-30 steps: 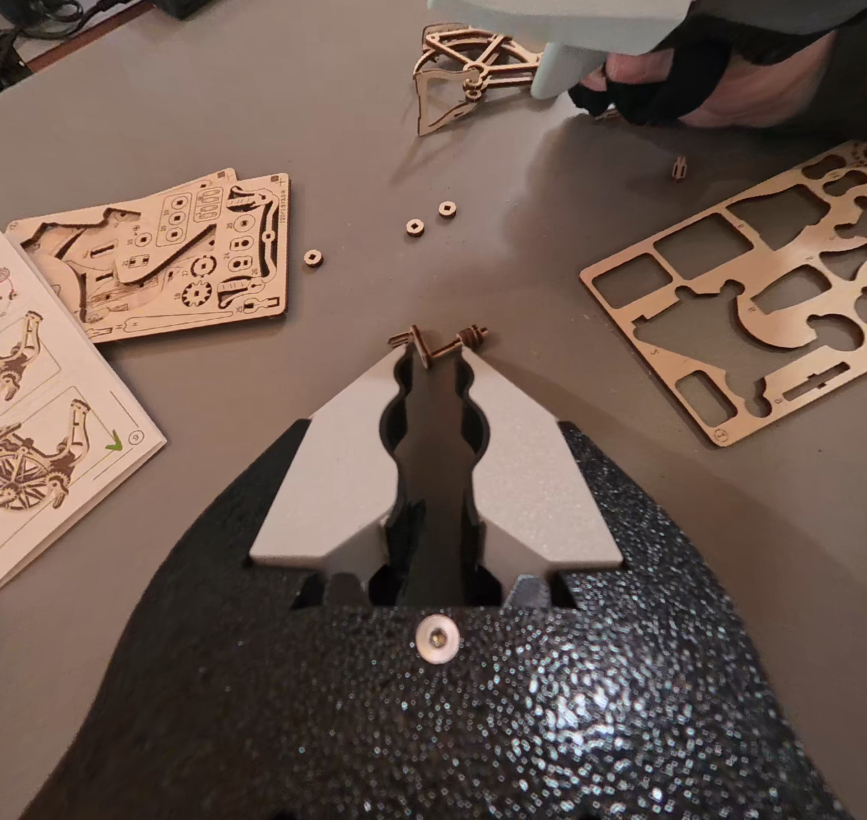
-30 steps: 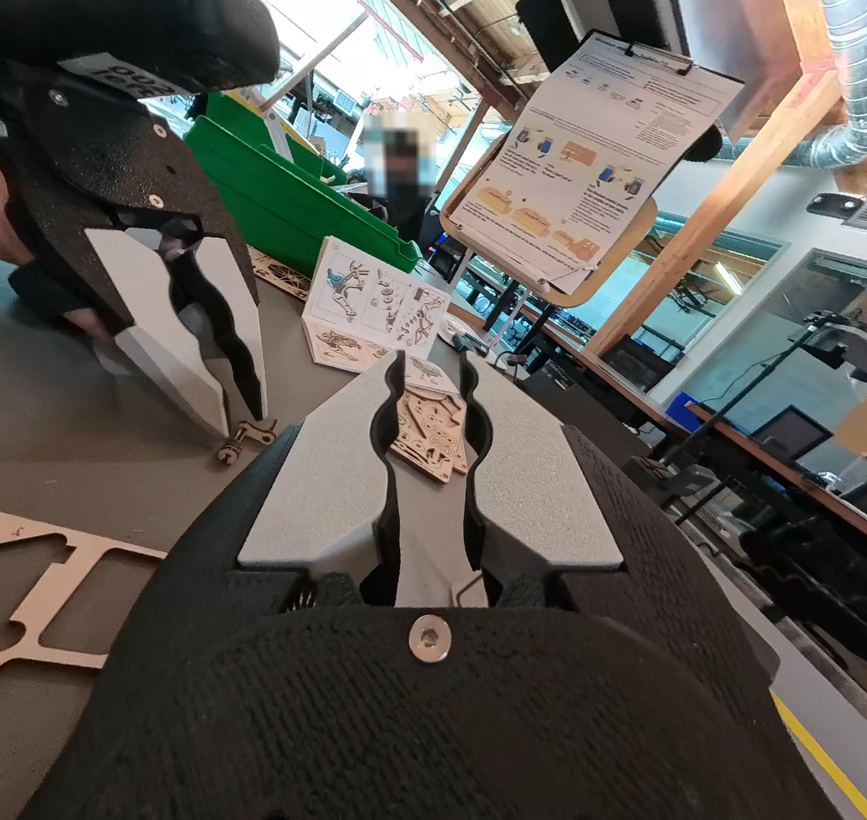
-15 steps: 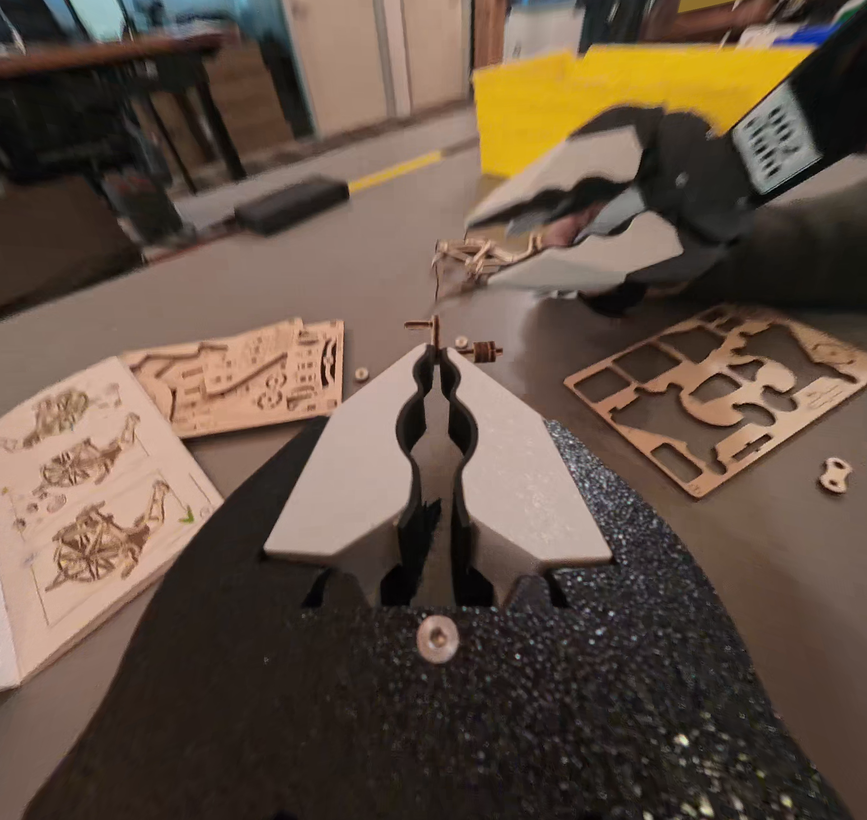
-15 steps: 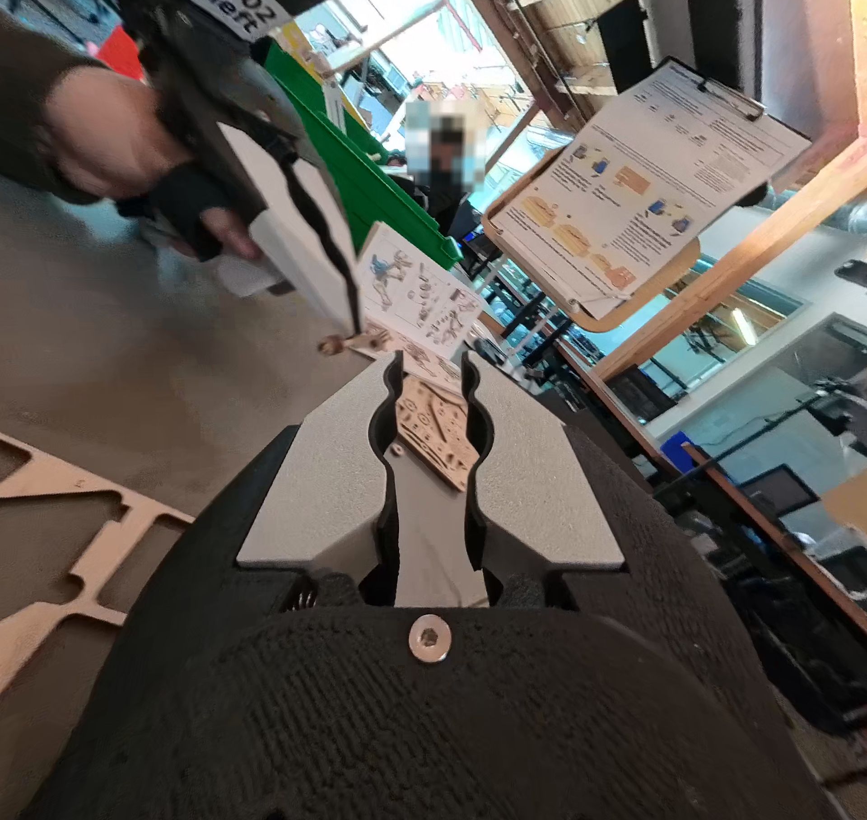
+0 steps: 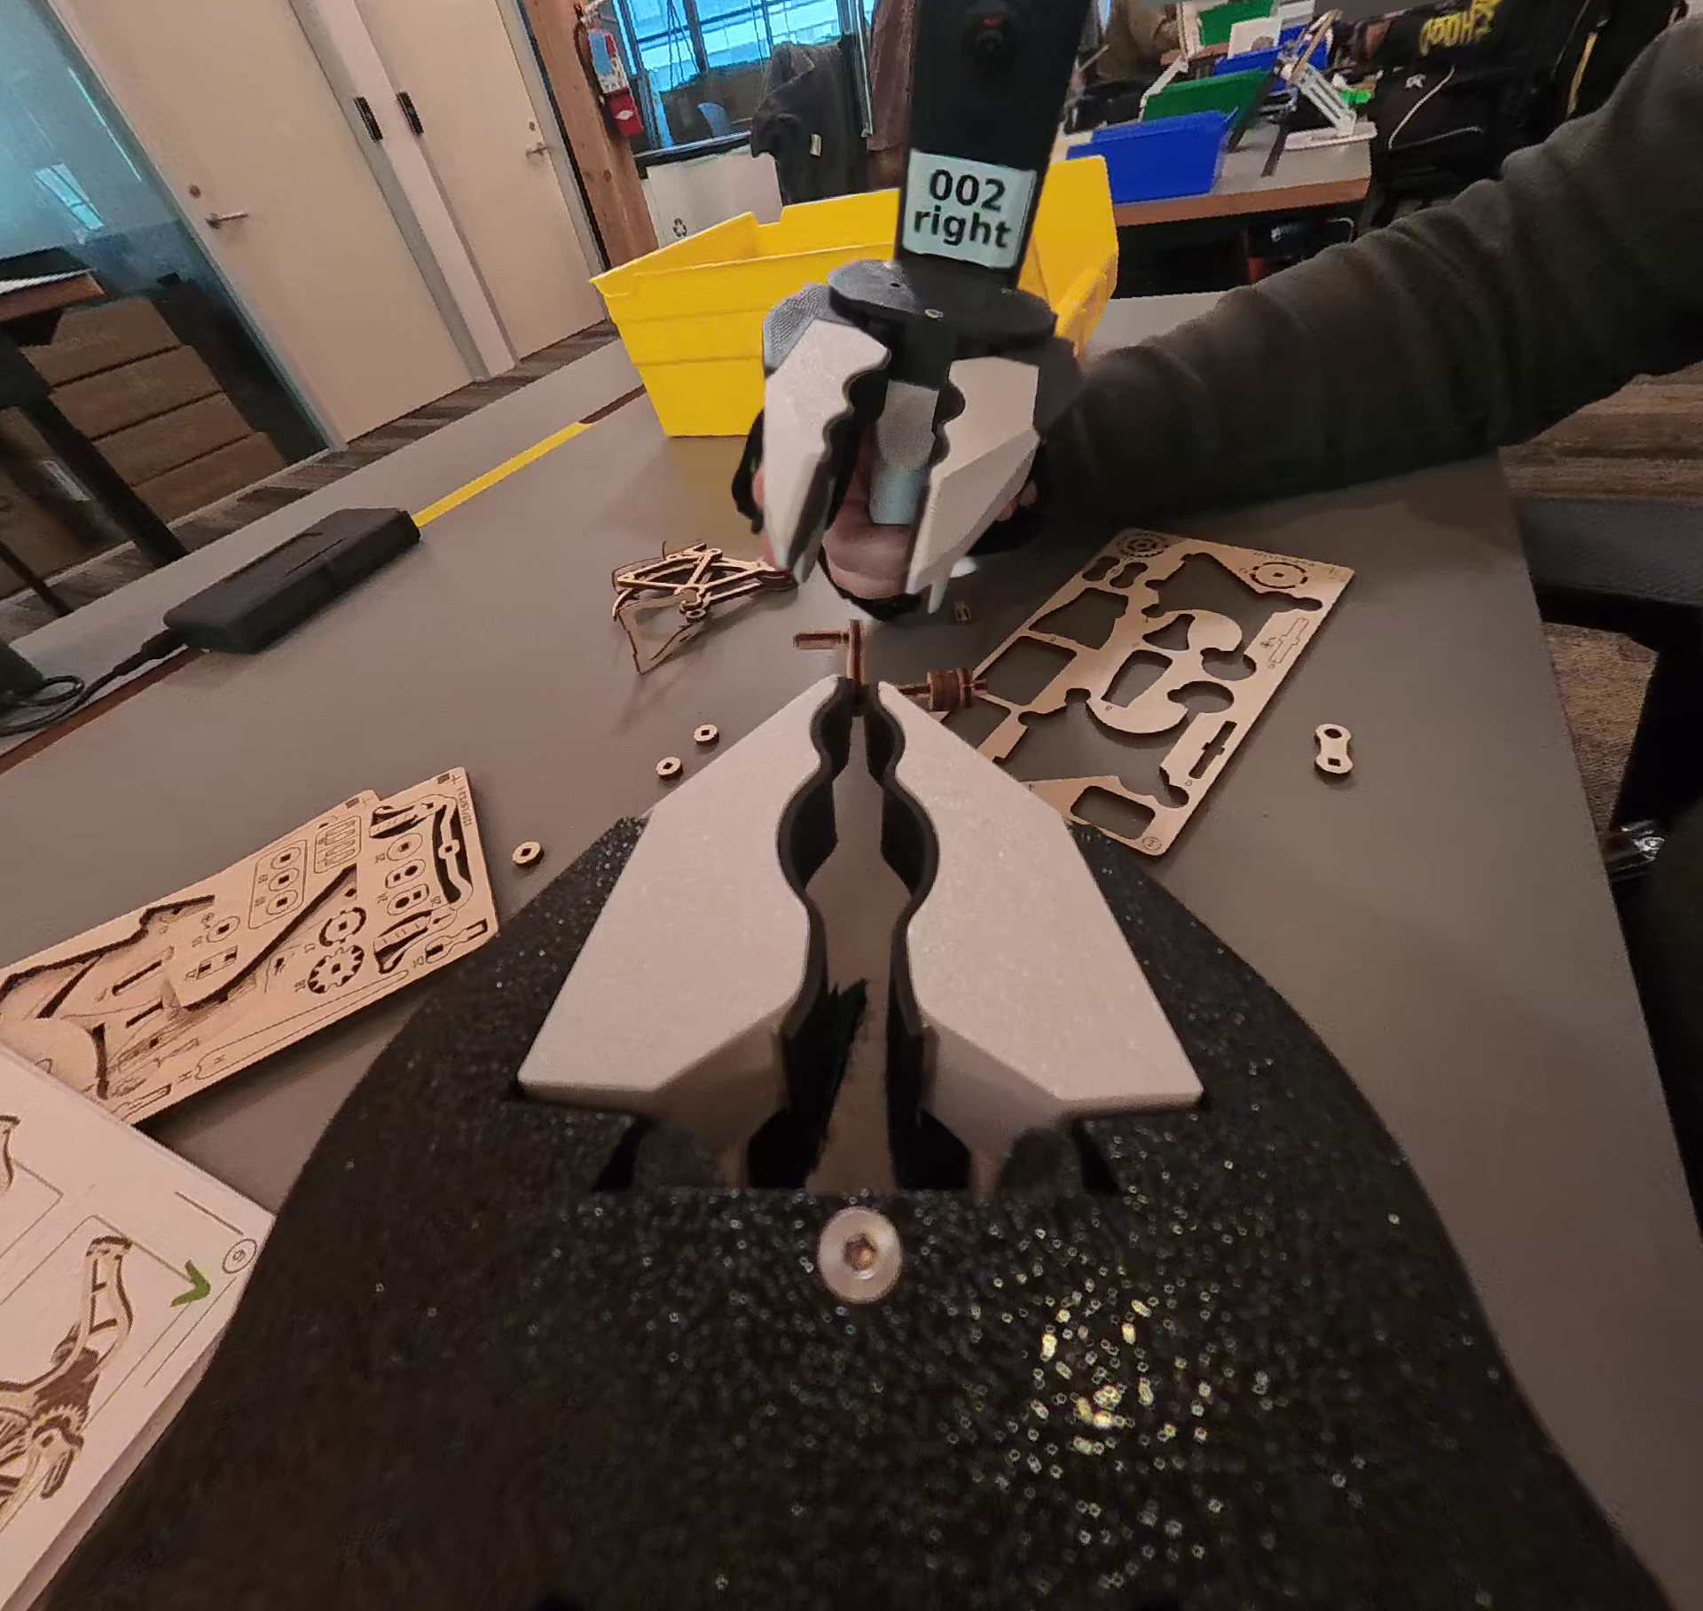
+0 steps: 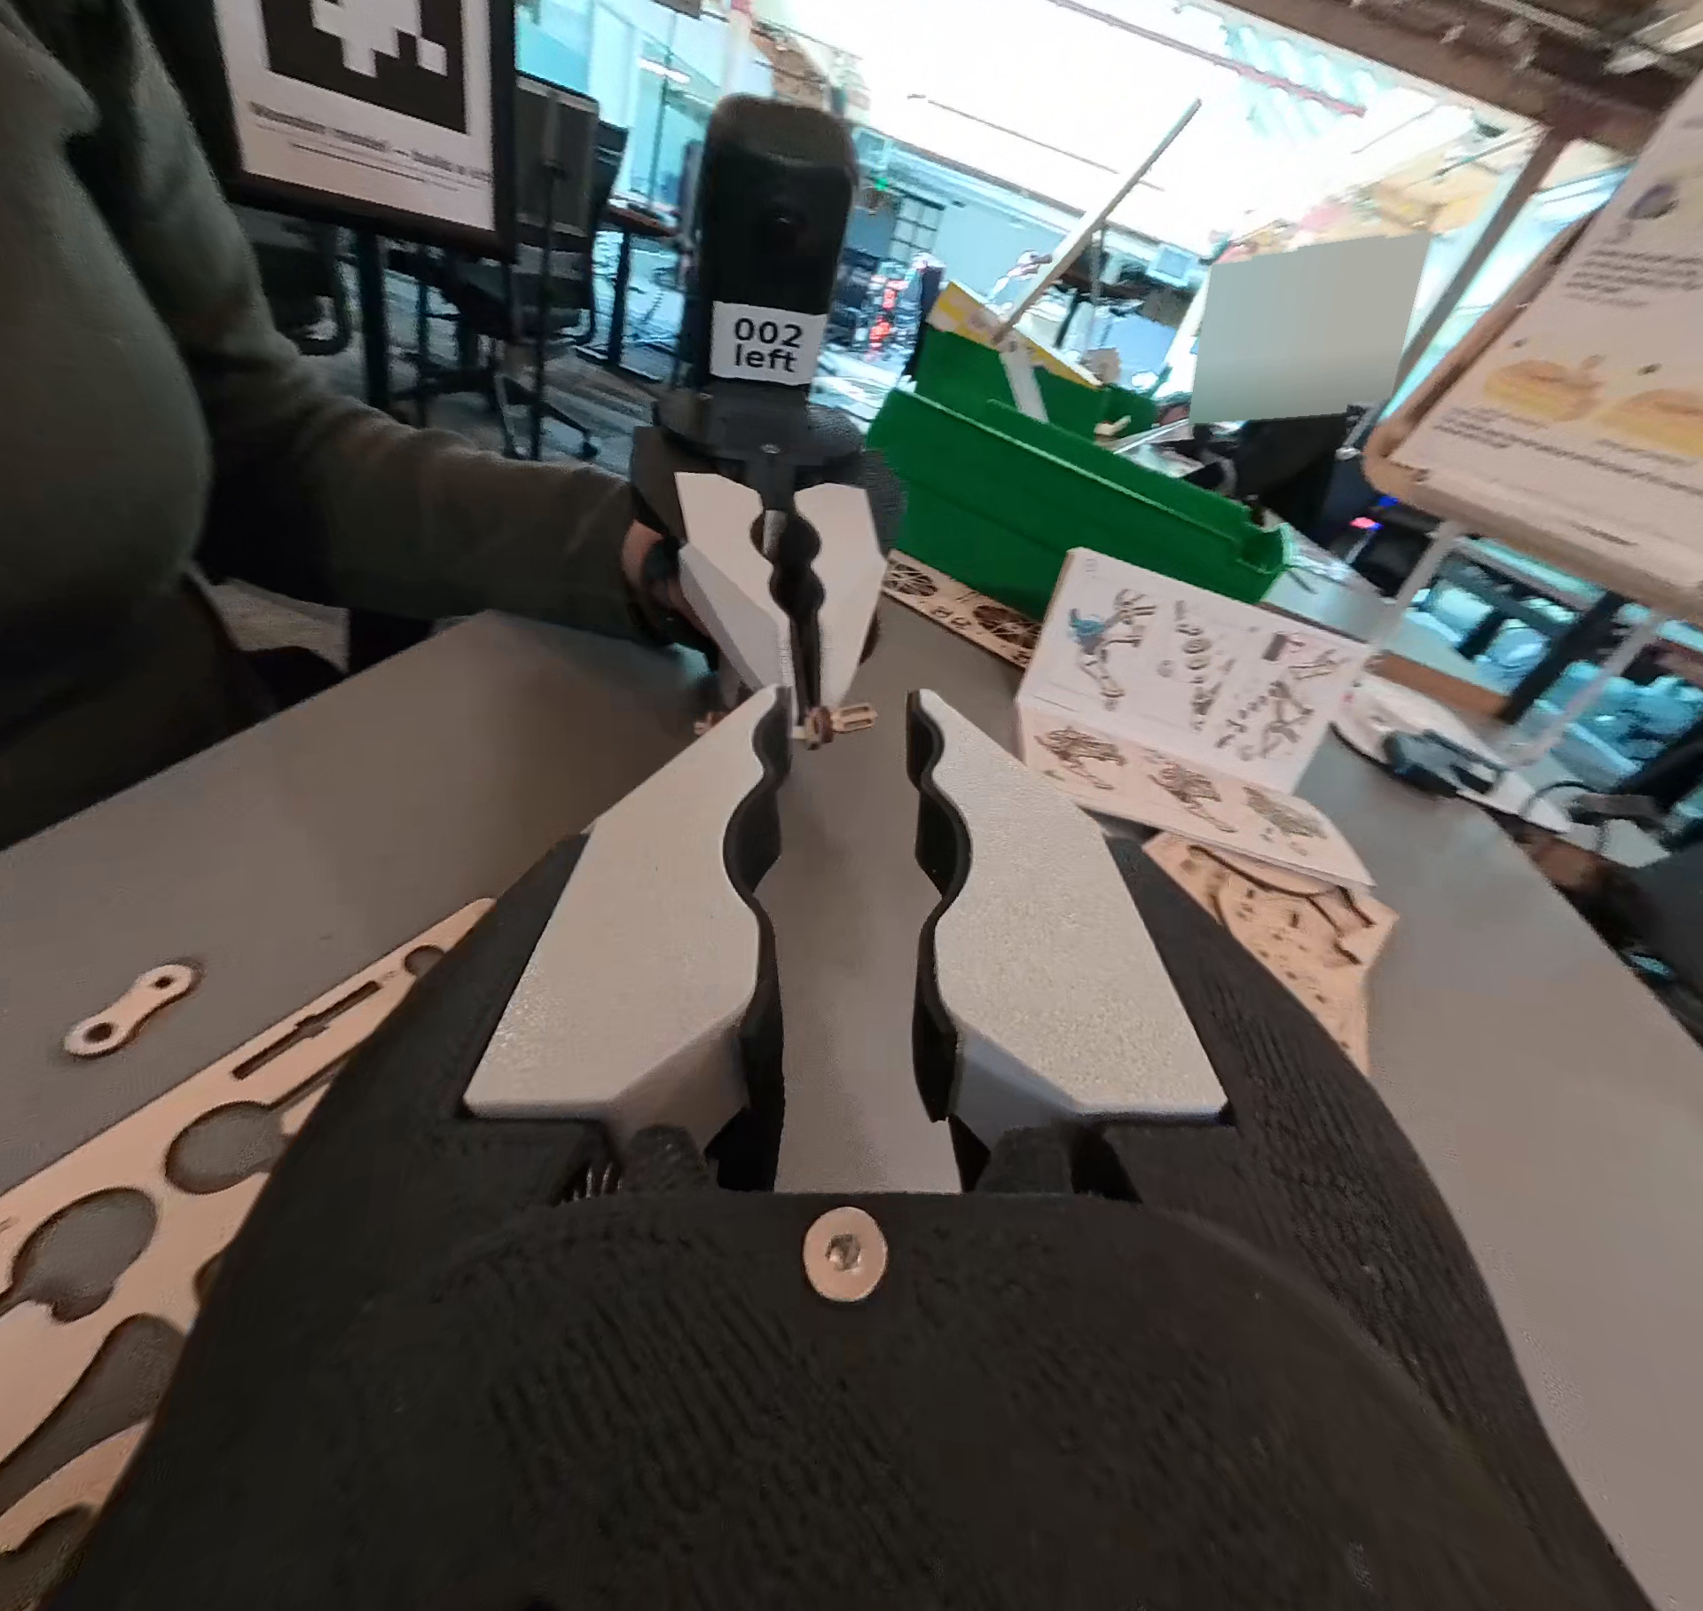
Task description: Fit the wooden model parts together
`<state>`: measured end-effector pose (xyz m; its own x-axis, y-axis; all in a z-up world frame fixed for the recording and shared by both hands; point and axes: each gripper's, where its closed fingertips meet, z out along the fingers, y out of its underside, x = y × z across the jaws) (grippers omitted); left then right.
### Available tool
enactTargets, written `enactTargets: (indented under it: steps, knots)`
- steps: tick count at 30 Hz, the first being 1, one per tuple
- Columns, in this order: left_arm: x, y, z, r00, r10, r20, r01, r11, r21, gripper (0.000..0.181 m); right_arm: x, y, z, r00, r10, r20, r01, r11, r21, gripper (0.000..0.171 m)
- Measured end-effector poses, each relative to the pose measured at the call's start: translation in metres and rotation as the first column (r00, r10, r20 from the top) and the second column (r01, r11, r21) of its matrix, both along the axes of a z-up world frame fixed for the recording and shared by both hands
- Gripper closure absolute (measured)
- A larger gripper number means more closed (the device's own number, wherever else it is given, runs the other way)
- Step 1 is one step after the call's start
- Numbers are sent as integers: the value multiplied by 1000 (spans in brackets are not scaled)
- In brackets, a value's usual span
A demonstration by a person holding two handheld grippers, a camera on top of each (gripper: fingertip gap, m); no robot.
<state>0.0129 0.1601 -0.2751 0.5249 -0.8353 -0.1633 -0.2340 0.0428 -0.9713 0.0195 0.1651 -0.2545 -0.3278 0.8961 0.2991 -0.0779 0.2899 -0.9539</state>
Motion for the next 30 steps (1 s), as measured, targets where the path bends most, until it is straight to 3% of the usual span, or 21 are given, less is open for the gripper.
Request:
enactTargets:
  steps: [6, 11, 16, 17, 22, 30]
  knots:
    - [-7, 7, -3, 996, 74, -49, -72, 997, 36, 181, -4, -2, -7, 999, -17, 39, 16, 999, 37, 161]
    - [-15, 16, 2, 937, 266, -228, -184, 927, 326, 181, -10, 7, -11, 993, -104, 61, 100, 993, 60, 159]
    - [-16, 19, 4, 793, 465, -394, -173, 791, 586, 181, -15, 13, -9, 984, -86, 158, 114, 976, -184, 153]
    - [-15, 20, 4, 766, 492, -413, -162, 770, 617, 173, -17, 14, -9, 981, -81, 174, 119, 968, -222, 150]
    - [-11, 22, -3, 690, 541, -481, -117, 739, 664, 174, -18, 15, -13, 973, -76, 217, 130, 960, -248, 157]
    - [-10, 21, 3, 680, 571, -461, -126, 710, 693, 181, -23, 18, -22, 956, -143, 257, 189, 968, -164, 161]
